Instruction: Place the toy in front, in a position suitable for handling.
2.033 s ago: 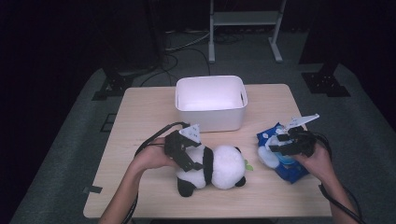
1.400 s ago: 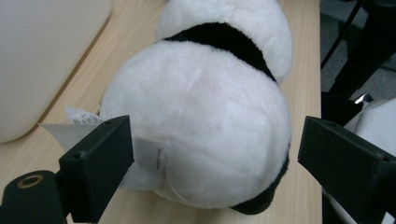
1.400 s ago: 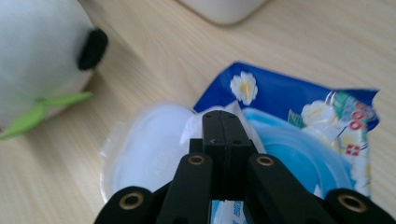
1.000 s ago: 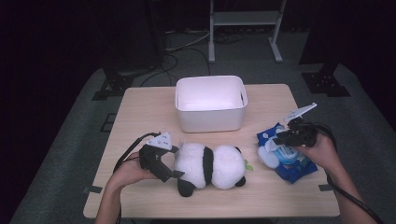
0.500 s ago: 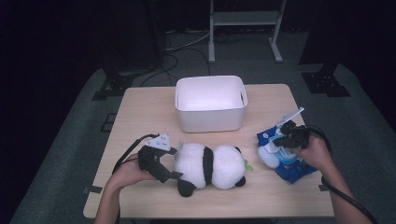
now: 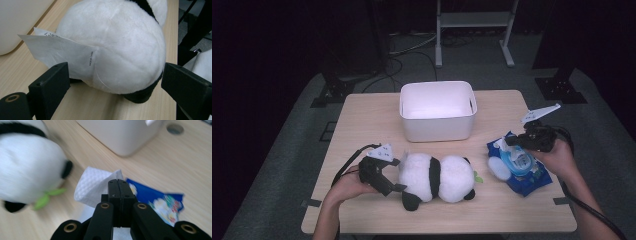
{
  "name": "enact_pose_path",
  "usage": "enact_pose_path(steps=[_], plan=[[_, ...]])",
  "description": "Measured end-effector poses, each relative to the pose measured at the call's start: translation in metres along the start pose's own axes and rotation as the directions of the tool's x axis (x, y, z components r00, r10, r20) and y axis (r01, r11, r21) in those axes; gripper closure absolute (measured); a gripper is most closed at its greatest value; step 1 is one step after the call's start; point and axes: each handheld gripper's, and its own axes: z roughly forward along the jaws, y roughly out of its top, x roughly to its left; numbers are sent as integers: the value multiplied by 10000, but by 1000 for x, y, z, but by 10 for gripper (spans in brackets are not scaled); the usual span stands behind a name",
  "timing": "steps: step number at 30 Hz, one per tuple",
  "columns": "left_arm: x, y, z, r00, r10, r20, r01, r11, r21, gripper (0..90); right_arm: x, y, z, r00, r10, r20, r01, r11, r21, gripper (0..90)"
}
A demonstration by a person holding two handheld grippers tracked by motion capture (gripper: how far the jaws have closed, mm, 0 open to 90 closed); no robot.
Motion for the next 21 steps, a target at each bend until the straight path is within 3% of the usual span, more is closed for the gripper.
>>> enact_pose_path(steps=[4,7,9,12,13,14,15,16,18,20,21], plan=[[0,0,2,10000,-51,45,51,10000,-16,70,23,19,-3,9966,-485,-665,456,9980,-444,895],[1,-1,3,10000,-12,42,12,10000,-17,70,49,34,6,9842,-1131,-1363,1046,9922,-677,895],[1,-2,5,9999,-72,82,72,10000,-2,70,70,45,14,9696,-1616,-1837,1488,9855,-814,894],[2,-2,7,9999,-94,106,94,10000,27,70,100,60,29,9411,-2226,-2546,2026,9739,-1024,894],[2,-2,8,9999,-75,156,75,10000,12,70,119,70,39,9200,-2600,-2934,2383,9652,-1082,895],[2,-2,8,9999,-75,156,75,10000,12,70,119,70,39,9200,-2600,-2934,2383,9652,-1082,895],[2,-2,8,9999,-49,146,49,10000,5,70,135,78,49,8985,-2919,-3279,2680,9563,-1170,895],[2,-2,9,9999,-30,148,30,10000,1,70,135,78,49,8985,-2919,-3279,2680,9563,-1170,895],[2,-2,9,9999,14,149,-14,10000,-3,71,149,84,60,8747,-3140,-3692,2885,9494,-1239,895],[1,-2,10,9998,23,190,-23,10000,-6,70,165,88,77,8573,-3407,-3860,3309,9390,-939,894],[1,-2,10,9998,41,193,-40,10000,-7,70,165,88,77,8573,-3407,-3860,3309,9390,-939,894]])
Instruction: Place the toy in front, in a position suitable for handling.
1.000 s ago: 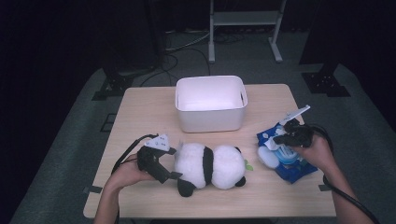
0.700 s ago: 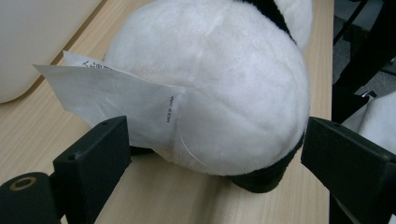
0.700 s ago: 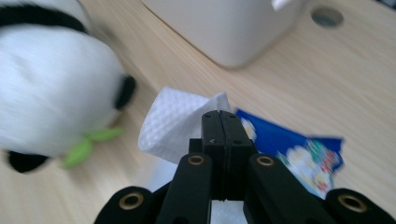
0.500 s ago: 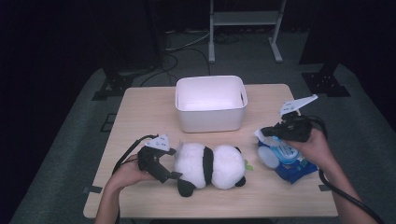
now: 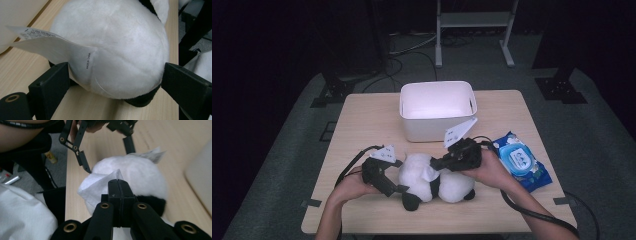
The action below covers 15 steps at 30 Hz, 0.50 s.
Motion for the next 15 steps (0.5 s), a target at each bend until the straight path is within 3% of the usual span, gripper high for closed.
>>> enact_pose_path(steps=[2,5,11,15], plan=[[0,0,1,10000,21,1,-21,10000,-29,70,-1,-1,12,10000,8,-78,-5,9993,368,885],[0,0,1,10000,22,-5,-22,10000,-32,71,-4,-7,21,9998,169,-122,-160,9974,697,776],[1,-1,-1,10000,12,-92,-12,10000,-63,71,-2,-14,0,9983,149,570,-174,9989,435,649],[2,0,-2,10000,-33,-84,31,9998,-206,75,-4,-25,-16,9910,586,1205,-644,9969,446,564]])
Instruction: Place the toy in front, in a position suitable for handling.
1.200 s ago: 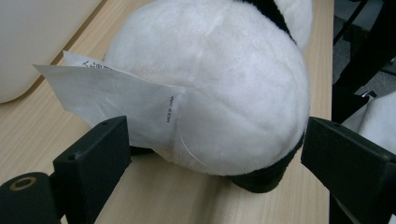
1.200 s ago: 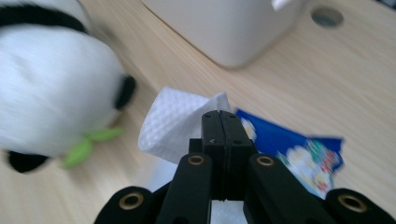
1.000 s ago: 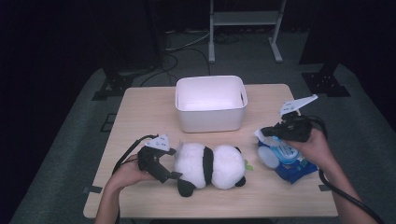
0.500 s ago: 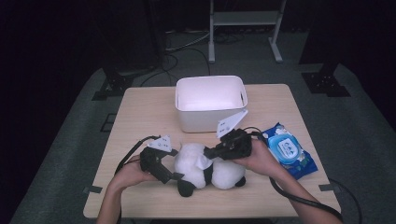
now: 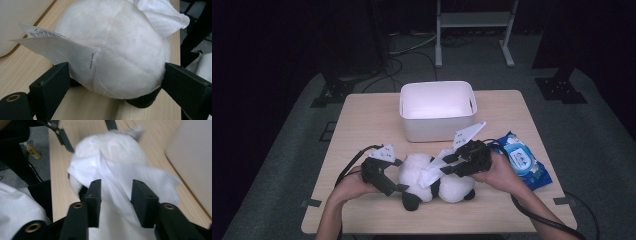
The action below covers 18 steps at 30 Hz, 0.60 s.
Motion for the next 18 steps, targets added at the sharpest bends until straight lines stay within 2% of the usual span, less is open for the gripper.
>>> enact_pose_path(steps=[1,2,3,7,11,12,14,15,16,17,18], plan=[[0,0,0,10000,30,14,-30,10000,26,75,-5,-6,0,9996,233,140,-235,9996,182,523],[0,0,1,10000,42,10,-42,10000,21,75,-5,-6,0,9996,233,140,-235,9996,182,523],[1,0,2,10000,-2,20,2,10000,-29,76,-7,-9,3,9989,474,57,-475,9984,304,494],[2,-2,4,9999,13,164,-10,9998,-181,106,-11,-9,19,9973,738,43,-739,9949,679,390],[2,-4,4,9995,76,315,-67,9996,-274,113,-10,3,34,9993,349,-150,-337,9967,736,377],[2,-4,5,9993,87,372,-76,9995,-291,114,-9,7,38,9990,384,-213,-367,9964,765,381],[1,-4,6,9992,127,391,-119,9997,-229,113,-5,14,47,9991,251,-339,-219,9956,910,422],[1,-4,5,9994,105,330,-102,9999,-93,112,0,18,53,9996,-58,-266,86,9945,1043,497],[1,-4,5,9994,105,330,-102,9999,-93,112,0,18,53,9996,-58,-266,86,9945,1043,497],[2,-4,3,9994,111,343,-108,9999,-93,112,3,20,53,9993,-296,-218,317,9942,1032,636],[2,-4,3,9994,111,343,-108,9999,-93,111,3,20,53,9993,-296,-218,317,9942,1032,636]])
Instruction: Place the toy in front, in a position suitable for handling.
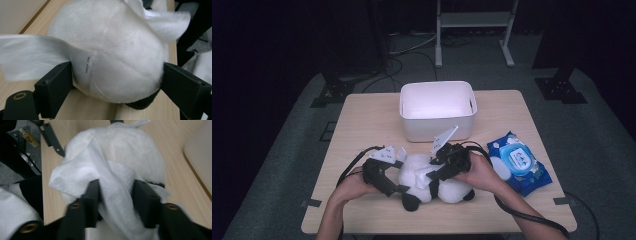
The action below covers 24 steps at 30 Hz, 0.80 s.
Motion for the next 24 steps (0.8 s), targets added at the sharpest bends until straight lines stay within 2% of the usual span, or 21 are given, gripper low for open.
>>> enact_pose_path(steps=[1,2,5,10,16,18,19,21,24], plan=[[0,0,0,10000,-12,-5,12,10000,-50,111,1,-1,-3,9999,-161,4,161,9998,-121,726],[0,1,0,10000,-26,-39,25,10000,-72,105,1,-2,-6,9999,-83,-100,80,9996,-272,758],[-4,6,-4,9997,145,-196,-149,9997,-201,97,-1,-9,-18,9998,-66,-171,64,9999,-122,822],[-7,10,-6,9990,236,-385,-252,9988,-423,97,1,-22,-32,10000,-2,87,3,9999,-106,823],[-6,9,1,9986,245,-477,-251,9996,-132,98,-2,-50,-50,9982,358,472,-349,9992,-183,833],[-6,8,1,9989,190,-421,-198,9997,-172,100,-4,-62,-56,9966,547,622,-535,9983,-222,834],[-5,8,1,9990,182,-408,-189,9997,-178,112,-6,-74,-62,9935,834,779,-817,9964,-247,835],[-5,8,1,9991,150,-389,-158,9997,-194,113,-8,-81,-65,9922,931,834,-915,9955,-235,835],[-5,7,1,9992,175,-353,-181,9997,-177,117,-11,-99,-71,9844,1433,1022,-1423,9897,-169,839]])
